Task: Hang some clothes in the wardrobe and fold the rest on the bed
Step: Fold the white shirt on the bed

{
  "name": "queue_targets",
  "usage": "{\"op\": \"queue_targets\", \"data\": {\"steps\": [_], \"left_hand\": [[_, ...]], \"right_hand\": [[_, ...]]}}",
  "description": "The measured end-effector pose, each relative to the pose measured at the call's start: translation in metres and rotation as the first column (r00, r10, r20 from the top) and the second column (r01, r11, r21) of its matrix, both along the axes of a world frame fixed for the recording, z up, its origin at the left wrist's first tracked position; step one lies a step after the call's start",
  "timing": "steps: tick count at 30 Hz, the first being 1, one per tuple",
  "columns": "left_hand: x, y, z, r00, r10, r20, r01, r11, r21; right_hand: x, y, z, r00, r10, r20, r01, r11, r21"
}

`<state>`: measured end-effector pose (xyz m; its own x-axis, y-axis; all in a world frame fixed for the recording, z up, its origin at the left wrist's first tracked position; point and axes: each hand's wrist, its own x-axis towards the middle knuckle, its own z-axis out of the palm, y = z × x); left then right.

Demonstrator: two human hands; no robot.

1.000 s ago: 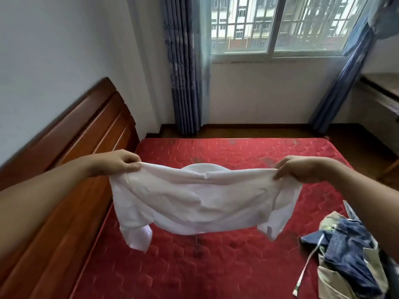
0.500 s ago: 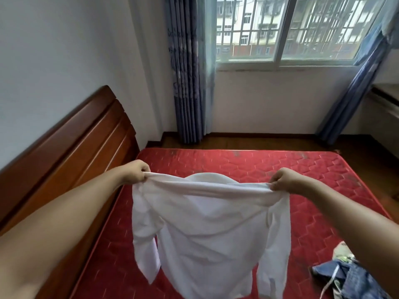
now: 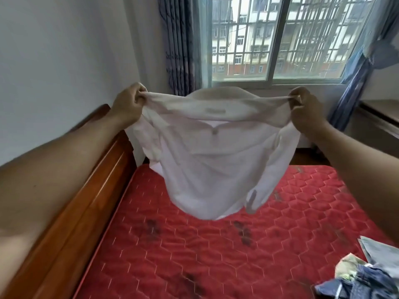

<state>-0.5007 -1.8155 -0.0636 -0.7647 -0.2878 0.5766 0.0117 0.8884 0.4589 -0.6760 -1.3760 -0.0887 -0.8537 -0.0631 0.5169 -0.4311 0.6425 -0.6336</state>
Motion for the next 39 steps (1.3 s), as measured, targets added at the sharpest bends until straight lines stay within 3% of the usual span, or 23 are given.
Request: {"op": "queue_targets", "data": {"steps": [4, 7, 10, 13, 15, 19, 22, 28, 36, 38, 39], "left_hand": [[0.033, 0.010, -0.039, 0.994, -0.025, 0.107, 0.024, 1.000, 0.014], [0.065, 0.022, -0.106, 0.951, -0.062, 0.303, 0.059, 0.998, 0.021], [0.098, 0.036, -0.198, 0.846, -0.096, 0.525, 0.111, 0.994, 0.004], [0.129, 0.054, -0.306, 0.670, -0.082, 0.738, 0.165, 0.986, -0.041], [0.150, 0.067, -0.382, 0.595, -0.059, 0.802, 0.208, 0.975, -0.083], [0.200, 0.095, -0.530, 0.442, -0.032, 0.896, 0.252, 0.963, -0.091], [0.241, 0.116, -0.630, 0.314, 0.006, 0.949, 0.282, 0.954, -0.099], [0.327, 0.153, -0.760, 0.046, 0.069, 0.997, 0.382, 0.920, -0.082], [0.400, 0.176, -0.807, -0.180, 0.092, 0.979, 0.434, 0.901, -0.005], [0.404, 0.180, -0.808, -0.169, 0.085, 0.982, 0.393, 0.919, -0.012], [0.404, 0.183, -0.809, -0.112, 0.059, 0.992, 0.338, 0.941, -0.018]], "right_hand": [[0.039, 0.007, -0.034, 0.994, 0.079, -0.081, -0.076, 0.996, 0.036], [0.070, 0.015, -0.099, 0.986, 0.163, 0.018, -0.164, 0.980, 0.116], [0.103, 0.028, -0.190, 0.959, 0.213, 0.188, -0.258, 0.931, 0.260], [0.137, 0.045, -0.291, 0.918, 0.191, 0.347, -0.332, 0.848, 0.413], [0.161, 0.058, -0.363, 0.878, 0.164, 0.449, -0.408, 0.748, 0.524], [0.217, 0.084, -0.515, 0.818, 0.072, 0.570, -0.548, 0.397, 0.736], [0.265, 0.102, -0.616, 0.766, 0.013, 0.643, -0.629, 0.226, 0.744], [0.352, 0.136, -0.751, 0.660, -0.099, 0.745, -0.747, 0.016, 0.664], [0.420, 0.166, -0.793, 0.523, -0.144, 0.840, -0.852, -0.096, 0.514], [0.425, 0.163, -0.791, 0.494, -0.180, 0.850, -0.867, -0.025, 0.499], [0.426, 0.158, -0.790, 0.500, -0.177, 0.848, -0.851, 0.080, 0.519]]}}
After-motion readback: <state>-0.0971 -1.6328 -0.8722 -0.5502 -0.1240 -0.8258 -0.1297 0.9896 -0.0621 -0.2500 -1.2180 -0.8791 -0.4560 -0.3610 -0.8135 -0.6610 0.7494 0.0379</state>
